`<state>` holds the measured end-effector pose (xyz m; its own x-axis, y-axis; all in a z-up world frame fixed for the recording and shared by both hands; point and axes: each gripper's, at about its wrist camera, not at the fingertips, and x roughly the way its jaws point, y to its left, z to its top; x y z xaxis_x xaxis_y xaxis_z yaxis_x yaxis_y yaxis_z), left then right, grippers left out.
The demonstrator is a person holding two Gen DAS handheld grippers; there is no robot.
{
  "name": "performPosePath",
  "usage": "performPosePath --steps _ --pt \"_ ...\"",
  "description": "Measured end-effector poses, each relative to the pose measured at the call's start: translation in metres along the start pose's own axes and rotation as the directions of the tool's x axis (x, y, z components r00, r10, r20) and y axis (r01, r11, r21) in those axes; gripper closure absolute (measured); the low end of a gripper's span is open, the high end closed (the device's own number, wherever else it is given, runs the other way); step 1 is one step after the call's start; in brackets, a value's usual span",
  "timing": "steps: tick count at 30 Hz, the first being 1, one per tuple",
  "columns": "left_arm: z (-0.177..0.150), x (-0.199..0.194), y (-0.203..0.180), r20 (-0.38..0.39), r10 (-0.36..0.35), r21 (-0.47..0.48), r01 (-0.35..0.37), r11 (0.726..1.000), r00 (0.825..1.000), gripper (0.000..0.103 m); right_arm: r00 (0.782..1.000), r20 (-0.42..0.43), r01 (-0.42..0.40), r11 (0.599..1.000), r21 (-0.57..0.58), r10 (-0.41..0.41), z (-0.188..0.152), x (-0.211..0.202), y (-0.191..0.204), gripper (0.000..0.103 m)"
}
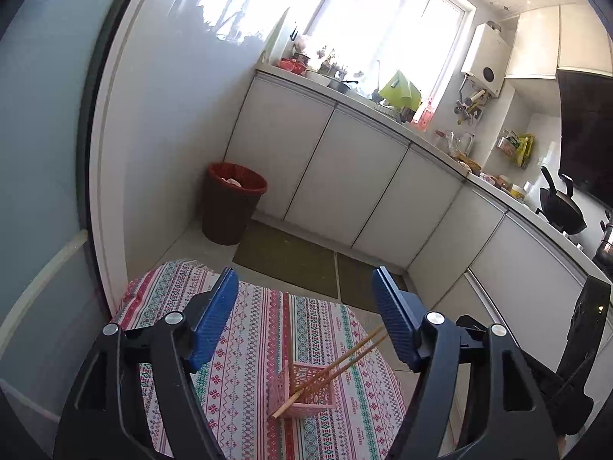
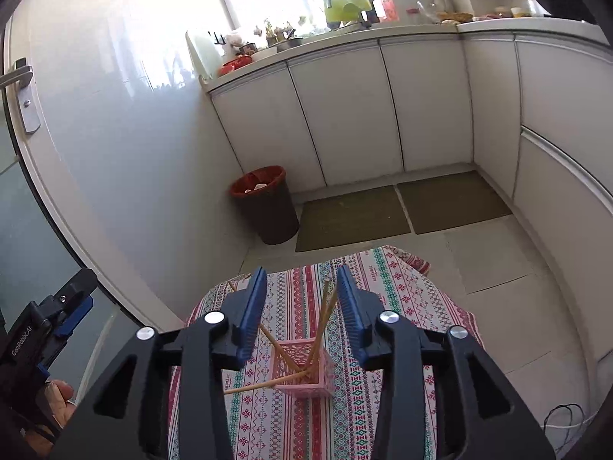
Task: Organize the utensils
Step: 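Drop the chopsticks into the pink holder and open both grippers, then grasp a black chopstick with the left gripper while the right gripper grasps a bamboo one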
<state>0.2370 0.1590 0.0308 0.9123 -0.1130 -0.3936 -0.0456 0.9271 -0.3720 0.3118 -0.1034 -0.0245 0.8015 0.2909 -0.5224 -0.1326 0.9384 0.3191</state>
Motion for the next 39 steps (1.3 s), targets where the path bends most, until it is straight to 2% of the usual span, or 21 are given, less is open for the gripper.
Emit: performPosePath --steps 1,4,6,7,10,12,14,16,18,20,22,23,24,25,27,29,31,33,34,37,39 --pt "-0.001 -0.003 -0.004 -0.004 -0.002 0.017 0.002 1.0 1.0 0.025 1.0 0.003 0.001 1.0 0.015 -0.001 -0.004 -0.006 -0.005 0.041" --pt "-0.008 -0.01 -0.018 -0.05 0.0 0.08 0.004 0.997 0.999 0.016 1.0 0.02 -0.002 0.995 0.096 0.0 -0.022 -0.025 -0.028 0.015" --pt "-0.019 -0.009 -0.024 -0.113 -0.007 0.124 0.021 0.992 0.994 0.011 1.0 -0.005 0.007 0.989 0.149 -0.006 -0.04 -0.033 -0.045 0.008" --pt "-0.028 -0.007 -0.029 -0.168 -0.007 0.16 0.035 0.986 0.986 0.01 1.0 -0.027 0.019 0.987 0.16 -0.015 -0.047 -0.034 -0.052 0.008" --pt "-0.063 0.007 -0.037 -0.317 0.025 0.278 0.068 0.958 0.948 0.01 0.993 -0.107 0.07 0.988 0.136 -0.055 -0.074 -0.035 -0.068 0.008" --pt "-0.089 0.017 -0.037 -0.401 0.058 0.333 0.087 0.939 0.914 0.009 0.984 -0.15 0.108 0.989 0.098 -0.093 -0.093 -0.036 -0.077 0.008" --pt "-0.118 0.034 -0.032 -0.514 0.109 0.37 0.106 0.923 0.851 0.009 0.975 -0.189 0.133 0.987 0.085 -0.115 -0.112 -0.037 -0.09 0.008" --pt "-0.147 0.051 -0.024 -0.614 0.149 0.389 0.133 0.911 0.775 0.009 0.962 -0.241 0.156 0.982 0.105 -0.127 -0.131 -0.037 -0.108 0.008" --pt "-0.179 0.069 -0.017 -0.701 0.205 0.424 0.168 0.89 0.684 0.009 0.948 -0.293 0.175 0.974 0.143 -0.127 -0.152 -0.037 -0.128 0.008" --pt "-0.207 0.083 -0.003 -0.75 0.258 0.448 0.179 0.876 0.609 0.009 0.925 -0.36 0.198 0.962 0.186 -0.121 -0.174 -0.034 -0.153 0.008" --pt "-0.231 0.098 0.015 -0.78 0.313 0.46 0.157 0.874 0.541 0.011 0.908 -0.407 0.216 0.947 0.238 -0.105 -0.192 -0.031 -0.176 0.008" --pt "-0.241 0.104 0.02 -0.789 0.334 0.467 0.15 0.871 0.516 0.012 0.903 -0.418 0.227 0.937 0.267 -0.1 -0.201 -0.03 -0.186 0.008" --pt "-0.249 0.109 0.026 -0.794 0.356 0.48 0.149 0.865 0.493 0.021 0.9 -0.425 0.236 0.925 0.299 -0.092 -0.21 -0.028 -0.198 0.008" --pt "-0.257 0.112 0.029 -0.798 0.374 0.494 0.157 0.855 0.473 0.038 0.896 -0.435 0.25 0.91 0.331 -0.088 -0.218 -0.027 -0.21 0.008" --pt "-0.269 0.118 0.031 -0.812 0.385 0.499 0.181 0.847 0.438 0.054 0.883 -0.464 0.278 0.872 0.403 -0.068 -0.226 -0.023 -0.226 0.008" --pt "-0.278 0.121 0.03 -0.807 0.408 0.522 0.195 0.83 0.427 0.056 0.895 -0.446 0.239 0.861 0.45 -0.016 -0.226 -0.024 -0.231 0.008" --pt "-0.283 0.124 0.03 -0.814 0.402 0.517 0.209 0.83 0.418 0.057 0.901 -0.431 0.248 0.87 0.425 -0.047 -0.224 -0.026 -0.228 0.008" --pt "-0.285 0.127 0.029 -0.812 0.404 0.521 0.212 0.827 0.421 0.06 0.895 -0.443 0.253 0.882 0.398 -0.057 -0.225 -0.025 -0.224 0.008" --pt "-0.286 0.128 0.031 -0.816 0.401 0.517 0.215 0.829 0.416 0.062 0.891 -0.451 0.251 0.885 0.391 -0.053 -0.226 -0.023 -0.223 0.008" --pt "-0.294 0.135 0.029 -0.825 0.409 0.519 0.232 0.823 0.391 0.074 0.886 -0.46 0.253 0.892 0.375 -0.058 -0.227 -0.02 -0.22 0.008" --pt "-0.297 0.137 0.03 -0.818 0.414 0.531 0.247 0.811 0.399 0.074 0.885 -0.463 0.251 0.893 0.374 -0.054 -0.228 -0.018 -0.22 0.008"
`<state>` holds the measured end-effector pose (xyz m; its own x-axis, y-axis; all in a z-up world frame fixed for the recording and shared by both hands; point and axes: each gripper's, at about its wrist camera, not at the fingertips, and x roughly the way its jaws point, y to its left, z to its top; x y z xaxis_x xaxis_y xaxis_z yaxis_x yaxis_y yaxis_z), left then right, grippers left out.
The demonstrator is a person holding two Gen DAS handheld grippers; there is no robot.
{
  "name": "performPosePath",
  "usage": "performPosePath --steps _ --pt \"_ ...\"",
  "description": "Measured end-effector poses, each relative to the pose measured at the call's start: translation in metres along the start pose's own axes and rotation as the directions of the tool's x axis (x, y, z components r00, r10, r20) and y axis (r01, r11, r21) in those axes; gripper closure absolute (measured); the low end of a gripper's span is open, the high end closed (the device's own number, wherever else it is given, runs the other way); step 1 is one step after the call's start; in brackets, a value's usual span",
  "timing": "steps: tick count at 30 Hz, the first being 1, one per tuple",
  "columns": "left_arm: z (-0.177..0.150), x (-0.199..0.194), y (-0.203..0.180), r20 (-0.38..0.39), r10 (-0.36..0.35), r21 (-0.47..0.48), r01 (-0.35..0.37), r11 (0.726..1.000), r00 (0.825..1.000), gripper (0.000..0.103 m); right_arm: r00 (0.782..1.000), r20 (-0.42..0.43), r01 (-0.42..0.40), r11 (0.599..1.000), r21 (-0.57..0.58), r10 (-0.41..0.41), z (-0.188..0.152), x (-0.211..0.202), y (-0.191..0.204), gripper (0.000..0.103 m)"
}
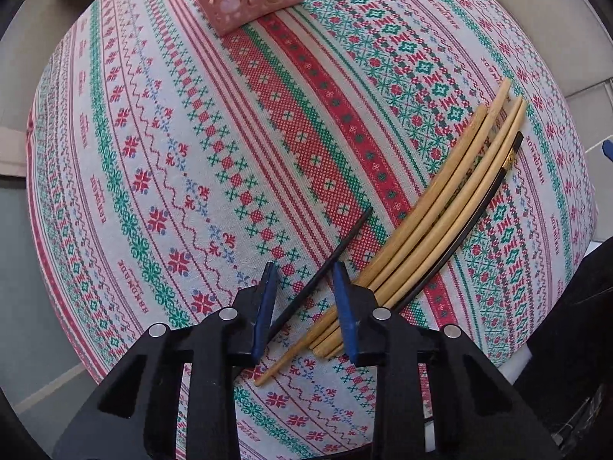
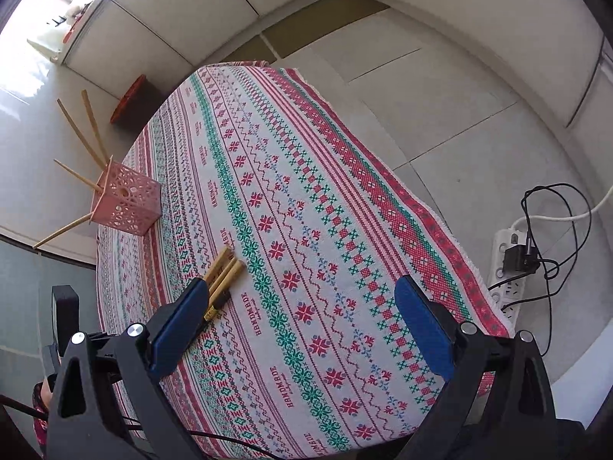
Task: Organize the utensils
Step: 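Grasp a black chopstick with the left gripper while the right gripper grasps a bamboo one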
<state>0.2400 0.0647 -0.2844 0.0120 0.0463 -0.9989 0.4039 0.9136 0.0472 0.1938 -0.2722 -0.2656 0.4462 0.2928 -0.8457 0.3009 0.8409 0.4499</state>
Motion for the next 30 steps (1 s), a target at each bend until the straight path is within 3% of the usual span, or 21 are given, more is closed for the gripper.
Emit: performPosePath --steps 3,4,9,11,13,16,22,25,30 --pt "0.0 0.005 -0.007 0.017 0.015 0.027 -0.015 1.0 1.0 0.077 1.0 -0.029 0.004 1.0 -0.009 -0.004 -0.001 0.006 0.005 0.009" --pt "0.0 0.005 -0.009 0.03 0.011 0.034 -0.012 0.999 0.999 0.085 0.999 -0.04 0.006 1.0 -0.019 -0.007 -0.002 0.009 0.009 0.009" --pt "0.001 -0.003 -0.033 0.088 0.045 0.075 -0.052 0.996 0.995 0.098 0.994 -0.11 0.018 1.0 -0.016 -0.02 -0.01 0.033 0.042 0.01" --pt "-0.001 -0.012 -0.036 0.115 0.042 0.07 -0.05 0.996 0.993 0.099 0.987 -0.155 0.028 1.0 -0.015 -0.03 -0.016 0.046 0.057 0.023" --pt "-0.008 -0.03 -0.035 0.156 0.029 0.065 -0.04 0.997 0.987 0.099 0.979 -0.188 0.072 0.997 -0.027 -0.076 -0.02 0.059 0.074 0.049" --pt "-0.013 -0.048 -0.032 0.209 0.002 0.063 -0.015 0.998 0.978 0.099 0.968 -0.229 0.109 0.994 0.004 -0.105 -0.022 0.074 0.087 0.069" --pt "-0.021 -0.068 -0.031 0.279 -0.025 0.065 0.007 0.998 0.96 0.099 0.956 -0.243 0.187 0.98 0.06 -0.168 -0.021 0.09 0.095 0.086" --pt "-0.023 -0.069 -0.025 0.295 -0.034 0.054 0.019 0.998 0.955 0.099 0.955 -0.256 0.179 0.979 0.102 -0.148 -0.022 0.096 0.093 0.086" --pt "-0.033 -0.076 -0.011 0.312 -0.036 0.034 0.027 0.999 0.949 0.099 0.947 -0.248 0.232 0.968 0.096 -0.202 -0.023 0.102 0.101 0.088"
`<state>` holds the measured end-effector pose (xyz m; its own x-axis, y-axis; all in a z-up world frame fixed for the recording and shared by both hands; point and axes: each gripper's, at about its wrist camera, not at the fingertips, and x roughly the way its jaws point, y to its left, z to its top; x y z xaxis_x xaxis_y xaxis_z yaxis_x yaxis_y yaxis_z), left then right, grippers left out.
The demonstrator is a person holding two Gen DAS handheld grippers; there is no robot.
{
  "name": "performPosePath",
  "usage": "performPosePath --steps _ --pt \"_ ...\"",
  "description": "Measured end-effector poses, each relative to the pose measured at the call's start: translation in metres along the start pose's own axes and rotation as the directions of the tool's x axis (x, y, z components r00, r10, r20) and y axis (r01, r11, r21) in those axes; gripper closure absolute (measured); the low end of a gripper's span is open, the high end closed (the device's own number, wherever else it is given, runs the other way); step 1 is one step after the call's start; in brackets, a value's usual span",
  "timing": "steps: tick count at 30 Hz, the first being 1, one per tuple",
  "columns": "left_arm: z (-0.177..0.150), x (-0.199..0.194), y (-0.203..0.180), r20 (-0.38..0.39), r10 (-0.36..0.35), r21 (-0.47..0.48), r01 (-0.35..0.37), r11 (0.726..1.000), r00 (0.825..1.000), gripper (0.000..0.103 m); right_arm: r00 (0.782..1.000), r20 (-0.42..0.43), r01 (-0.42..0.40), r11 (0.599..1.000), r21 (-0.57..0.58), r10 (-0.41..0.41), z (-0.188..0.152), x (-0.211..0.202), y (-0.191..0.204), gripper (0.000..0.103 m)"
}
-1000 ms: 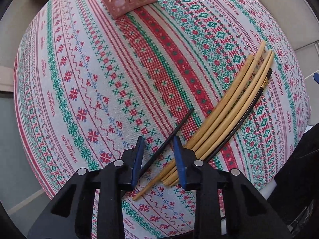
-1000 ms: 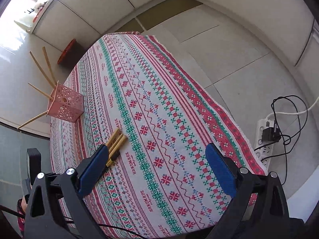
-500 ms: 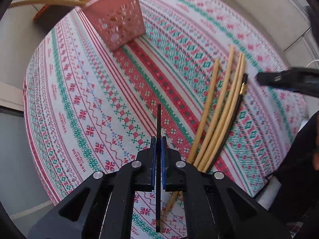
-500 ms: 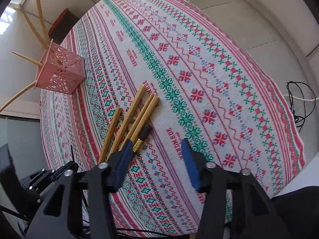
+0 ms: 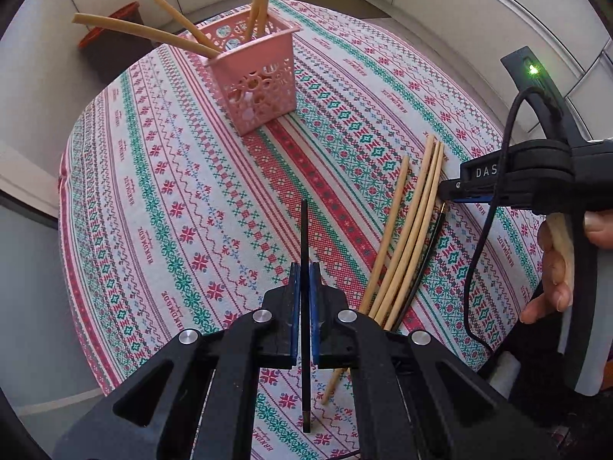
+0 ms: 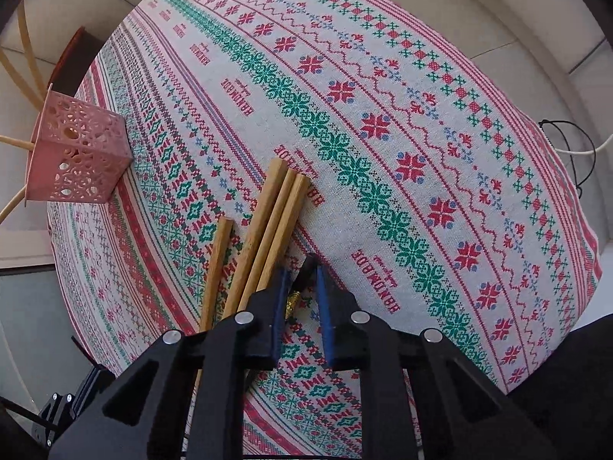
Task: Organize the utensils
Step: 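Carry both chopsticks upright over the pink holder and drop them in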
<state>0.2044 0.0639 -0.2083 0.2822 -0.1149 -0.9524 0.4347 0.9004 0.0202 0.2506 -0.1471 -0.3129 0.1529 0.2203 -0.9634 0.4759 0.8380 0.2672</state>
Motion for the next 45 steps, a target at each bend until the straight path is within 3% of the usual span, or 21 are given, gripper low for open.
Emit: performPosePath --steps 4,9,12,15,20,24,32,37,41,43,45 --pt "-0.001 -0.011 0.002 0.035 -0.001 -0.019 0.002 1.0 0.999 0.099 1.0 0.02 0.007 1.0 0.003 -0.007 0.0 0.0 0.001 0.094" --pt "-0.005 -0.038 0.008 0.11 -0.025 -0.05 0.03 0.998 0.994 0.099 0.992 0.085 -0.093 0.995 -0.025 0.095 -0.006 -0.013 -0.013 0.096" --pt "-0.008 -0.054 0.01 0.161 -0.028 -0.074 0.04 0.996 0.986 0.099 0.972 0.187 -0.127 0.987 -0.094 0.143 -0.018 -0.042 -0.017 0.096" --pt "-0.014 -0.075 0.008 0.237 -0.042 -0.095 0.066 0.993 0.971 0.099 0.933 0.291 -0.16 0.967 -0.196 0.213 -0.031 -0.083 -0.021 0.096" --pt "-0.018 -0.106 0.0 0.352 -0.047 -0.131 0.099 0.986 0.935 0.099 0.858 0.431 -0.128 0.929 -0.346 0.279 -0.056 -0.146 -0.019 0.096" --pt "-0.007 -0.139 -0.003 0.449 -0.056 -0.156 0.139 0.978 0.892 0.099 0.803 0.502 -0.126 0.915 -0.383 0.321 -0.053 -0.193 -0.016 0.096" --pt "0.056 -0.209 0.0 0.593 -0.014 -0.168 0.141 0.976 0.805 0.099 0.673 0.562 -0.237 0.86 -0.451 0.481 -0.013 -0.288 0.013 0.096" --pt "0.094 -0.214 0.023 0.628 0.066 -0.235 0.108 0.966 0.775 0.099 0.605 0.571 -0.263 0.816 -0.515 0.555 0.007 -0.322 0.044 0.096" --pt "0.116 -0.197 0.045 0.616 0.124 -0.309 0.094 0.947 0.778 0.099 0.576 0.574 -0.246 0.793 -0.557 0.582 0.02 -0.325 0.07 0.096" --pt "0.128 -0.173 0.056 0.577 0.138 -0.34 0.083 0.937 0.805 0.098 0.577 0.579 -0.23 0.794 -0.562 0.577 0.026 -0.319 0.083 0.096" --pt "0.134 -0.146 0.066 0.511 0.136 -0.371 0.074 0.926 0.849 0.097 0.594 0.557 -0.238 0.789 -0.567 0.58 0.033 -0.31 0.094 0.096"
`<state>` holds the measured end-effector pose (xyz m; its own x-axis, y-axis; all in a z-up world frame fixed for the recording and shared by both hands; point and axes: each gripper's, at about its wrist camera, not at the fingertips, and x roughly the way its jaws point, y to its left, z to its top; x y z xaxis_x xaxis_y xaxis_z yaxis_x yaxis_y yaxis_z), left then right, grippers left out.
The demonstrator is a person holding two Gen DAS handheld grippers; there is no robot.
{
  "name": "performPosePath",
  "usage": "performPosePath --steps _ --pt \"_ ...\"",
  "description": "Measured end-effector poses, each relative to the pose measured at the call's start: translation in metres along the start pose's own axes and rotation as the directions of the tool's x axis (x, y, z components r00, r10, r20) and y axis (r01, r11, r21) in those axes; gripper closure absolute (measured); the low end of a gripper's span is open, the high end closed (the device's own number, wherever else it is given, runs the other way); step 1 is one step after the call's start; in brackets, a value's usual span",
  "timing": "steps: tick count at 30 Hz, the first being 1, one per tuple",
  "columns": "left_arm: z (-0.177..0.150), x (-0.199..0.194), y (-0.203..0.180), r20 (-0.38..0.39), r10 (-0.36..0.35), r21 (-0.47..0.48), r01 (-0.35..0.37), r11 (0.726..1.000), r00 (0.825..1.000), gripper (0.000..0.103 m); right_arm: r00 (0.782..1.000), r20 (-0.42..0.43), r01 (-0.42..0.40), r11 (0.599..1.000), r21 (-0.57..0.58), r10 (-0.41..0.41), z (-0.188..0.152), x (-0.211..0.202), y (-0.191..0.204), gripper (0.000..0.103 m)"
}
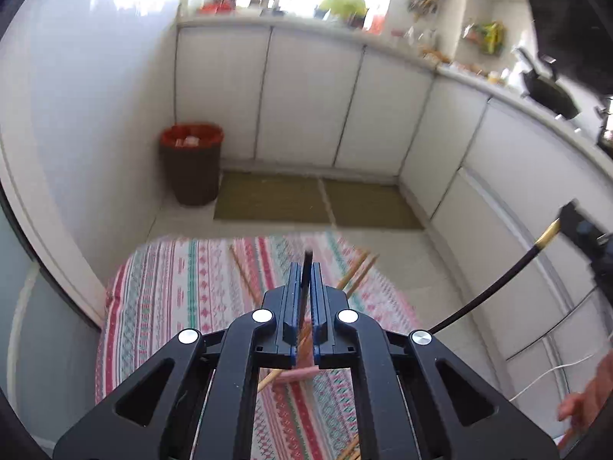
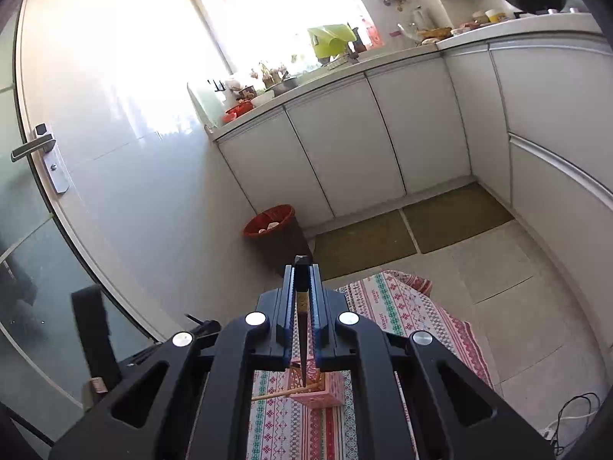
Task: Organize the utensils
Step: 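Carry both chopsticks upright over the pink holder and drop them in, then lower both grippers to the chopstick pile and grasp one chopstick each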
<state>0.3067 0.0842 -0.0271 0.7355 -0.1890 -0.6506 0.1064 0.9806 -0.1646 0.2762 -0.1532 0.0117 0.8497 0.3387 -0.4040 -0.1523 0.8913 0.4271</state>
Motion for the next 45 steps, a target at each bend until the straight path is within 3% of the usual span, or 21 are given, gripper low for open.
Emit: performPosePath --steps 3,5,10,13,18,20,22,24,30,34,37,39,42,45 --pt "-0.013 0.017 0.018 -0.033 0.011 -0.073 -0.014 0.997 0.999 0.092 1.0 -0.031 0.002 1.0 -0.012 -0.003 -0.005 0.024 0.004 0.096" --pt "-0.014 0.008 0.032 0.011 -0.002 -0.131 0.003 0.991 1.0 0.089 0.999 -0.041 0.005 1.0 -0.025 -0.006 -0.007 0.037 0.006 0.096" --pt "0.0 -0.03 0.051 0.122 -0.001 -0.207 0.026 0.978 0.993 0.066 0.999 -0.042 0.013 0.999 -0.053 -0.015 -0.014 0.057 0.016 0.096" --pt "0.004 -0.046 0.062 0.165 0.0 -0.236 0.039 0.971 0.986 0.059 0.998 -0.049 0.026 0.998 -0.064 -0.03 -0.021 0.07 0.019 0.096" --pt "0.007 -0.048 0.072 0.155 0.001 -0.256 0.039 0.966 0.988 0.058 0.997 -0.065 0.032 0.996 -0.079 -0.037 -0.039 0.099 0.024 0.095" --pt "0.005 -0.047 0.075 0.146 -0.003 -0.262 0.041 0.964 0.989 0.058 0.995 -0.084 0.036 0.996 -0.083 -0.043 -0.049 0.11 0.024 0.09" --pt "0.004 -0.048 0.077 0.14 -0.005 -0.262 0.042 0.964 0.99 0.058 0.994 -0.099 0.037 0.996 -0.079 -0.045 -0.055 0.115 0.023 0.069" --pt "0.002 -0.051 0.076 0.14 -0.011 -0.253 0.046 0.966 0.99 0.058 0.994 -0.098 0.038 0.997 -0.072 -0.045 -0.054 0.11 0.022 0.06" --pt "-0.005 -0.065 0.058 0.123 -0.05 -0.189 0.073 0.979 0.991 0.054 0.996 -0.066 0.062 0.997 -0.056 -0.066 -0.045 0.076 0.014 0.056" --pt "-0.018 -0.072 0.03 0.071 -0.065 -0.088 0.071 0.994 0.995 0.042 0.993 -0.069 0.099 0.995 -0.026 -0.101 -0.052 0.049 -0.005 0.044" --pt "-0.034 -0.071 0.01 0.03 -0.072 -0.02 0.072 0.997 0.997 0.027 0.986 -0.079 0.146 0.989 0.018 -0.144 -0.066 0.031 -0.03 0.018" --pt "-0.045 -0.063 -0.002 -0.008 -0.06 0.023 0.061 0.998 0.998 0.021 0.982 -0.096 0.169 0.984 0.063 -0.163 -0.077 0.022 -0.048 0.008" --pt "-0.06 -0.048 -0.014 -0.079 -0.052 0.064 0.057 0.996 0.996 0.019 0.971 -0.13 0.211 0.973 0.093 -0.199 -0.093 0.009 -0.072 0.008" --pt "-0.074 -0.035 -0.024 -0.135 -0.035 0.099 0.049 0.994 0.99 0.014 0.955 -0.126 0.276 0.961 0.03 -0.27 -0.106 -0.002 -0.078 0.008"
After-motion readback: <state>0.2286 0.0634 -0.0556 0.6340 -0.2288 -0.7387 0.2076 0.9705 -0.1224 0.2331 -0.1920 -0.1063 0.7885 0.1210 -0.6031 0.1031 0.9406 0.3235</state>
